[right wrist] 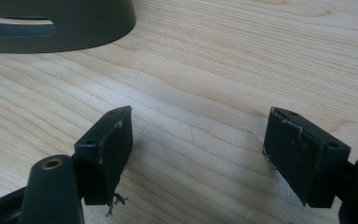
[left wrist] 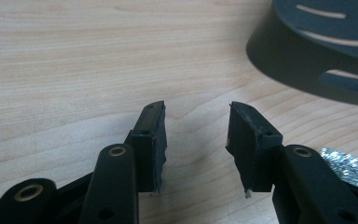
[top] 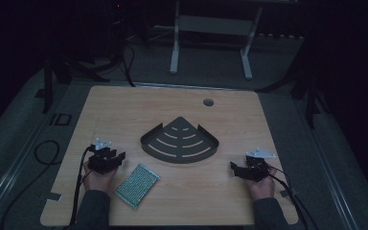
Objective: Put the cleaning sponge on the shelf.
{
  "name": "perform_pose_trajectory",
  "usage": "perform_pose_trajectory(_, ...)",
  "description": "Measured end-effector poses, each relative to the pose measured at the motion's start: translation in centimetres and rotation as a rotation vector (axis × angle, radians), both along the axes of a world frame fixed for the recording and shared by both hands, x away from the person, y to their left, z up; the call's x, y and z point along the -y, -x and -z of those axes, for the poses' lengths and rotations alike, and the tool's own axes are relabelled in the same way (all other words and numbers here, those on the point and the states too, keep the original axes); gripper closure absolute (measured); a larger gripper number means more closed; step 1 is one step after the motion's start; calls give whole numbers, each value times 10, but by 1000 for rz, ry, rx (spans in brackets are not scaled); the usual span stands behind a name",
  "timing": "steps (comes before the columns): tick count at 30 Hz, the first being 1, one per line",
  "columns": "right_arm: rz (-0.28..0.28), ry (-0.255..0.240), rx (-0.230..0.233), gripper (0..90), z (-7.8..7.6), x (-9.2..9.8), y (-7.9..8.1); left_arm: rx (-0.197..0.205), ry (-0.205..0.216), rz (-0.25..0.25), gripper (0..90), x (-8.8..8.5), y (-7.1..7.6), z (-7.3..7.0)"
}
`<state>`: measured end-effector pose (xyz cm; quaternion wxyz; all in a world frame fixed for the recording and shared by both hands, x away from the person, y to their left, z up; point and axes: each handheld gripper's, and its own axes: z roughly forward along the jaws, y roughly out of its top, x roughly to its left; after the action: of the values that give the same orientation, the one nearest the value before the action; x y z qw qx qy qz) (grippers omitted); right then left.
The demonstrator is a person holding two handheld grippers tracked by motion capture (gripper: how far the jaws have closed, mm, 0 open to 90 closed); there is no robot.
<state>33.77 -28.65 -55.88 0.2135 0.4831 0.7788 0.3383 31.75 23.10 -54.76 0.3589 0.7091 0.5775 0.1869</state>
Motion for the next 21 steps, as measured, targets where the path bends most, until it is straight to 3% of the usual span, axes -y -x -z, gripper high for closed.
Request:
perform_pose_trajectory(4,-1,0,0,232,0,0,0,15,25,9,571,-4,3,-4)
perform_pose_trajectory(9,-2,1,0,231,0,0,0,29,26,19,599,-6,6,-8)
perform_pose_trajectory(14,-4,1,-1,231,0,0,0,9,21,29,635,-7,11,-16)
perform_pose_trajectory(21,-4,-1,0,230,0,0,0,-28,3,105,716,-1,14,-26)
